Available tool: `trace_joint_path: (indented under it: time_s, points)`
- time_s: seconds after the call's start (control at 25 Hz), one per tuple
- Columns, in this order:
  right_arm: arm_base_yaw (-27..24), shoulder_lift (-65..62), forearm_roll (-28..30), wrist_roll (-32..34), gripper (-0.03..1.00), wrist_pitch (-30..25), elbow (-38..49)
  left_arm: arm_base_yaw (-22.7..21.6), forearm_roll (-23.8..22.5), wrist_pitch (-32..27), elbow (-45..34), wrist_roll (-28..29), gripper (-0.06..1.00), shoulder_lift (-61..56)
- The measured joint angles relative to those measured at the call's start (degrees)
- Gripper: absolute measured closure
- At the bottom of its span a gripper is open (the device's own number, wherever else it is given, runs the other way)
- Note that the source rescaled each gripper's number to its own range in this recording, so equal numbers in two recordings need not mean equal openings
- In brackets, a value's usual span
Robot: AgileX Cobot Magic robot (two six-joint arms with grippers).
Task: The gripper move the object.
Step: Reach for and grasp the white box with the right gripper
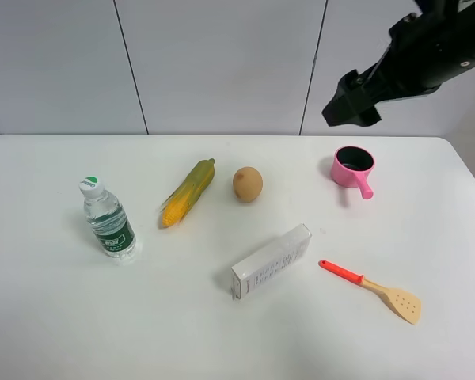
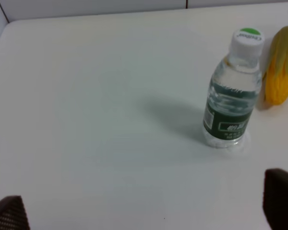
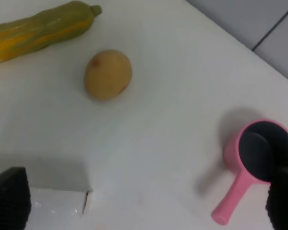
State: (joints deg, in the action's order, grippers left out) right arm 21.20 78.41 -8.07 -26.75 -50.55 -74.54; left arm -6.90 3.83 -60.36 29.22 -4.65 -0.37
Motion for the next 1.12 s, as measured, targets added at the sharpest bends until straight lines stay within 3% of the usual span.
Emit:
trace_joint_path:
  time_s: [0.24, 0.56, 0.84, 1.12]
  points:
    - [4.5, 6.4, -1.4, -9.7, -0.03, 4.5, 0.0, 0.0, 0.0, 0.0, 0.0, 0.0, -0.06, 0.0]
    - [9.8, 16.1, -1.3, -20.3, -0.03, 2.5, 0.0, 0.0, 0.0, 0.0, 0.0, 0.0, -0.06, 0.0]
    - [13.9, 18.5, -0.6, -24.8, -0.03, 0.4, 0.0, 0.0, 0.0, 0.0, 0.0, 0.0, -0.06, 0.0]
    - [18.3, 20.9, 5.5, -25.0, -0.03, -2.7, -0.1, 0.0, 0.0, 0.0, 0.0, 0.0, -0.06, 0.0]
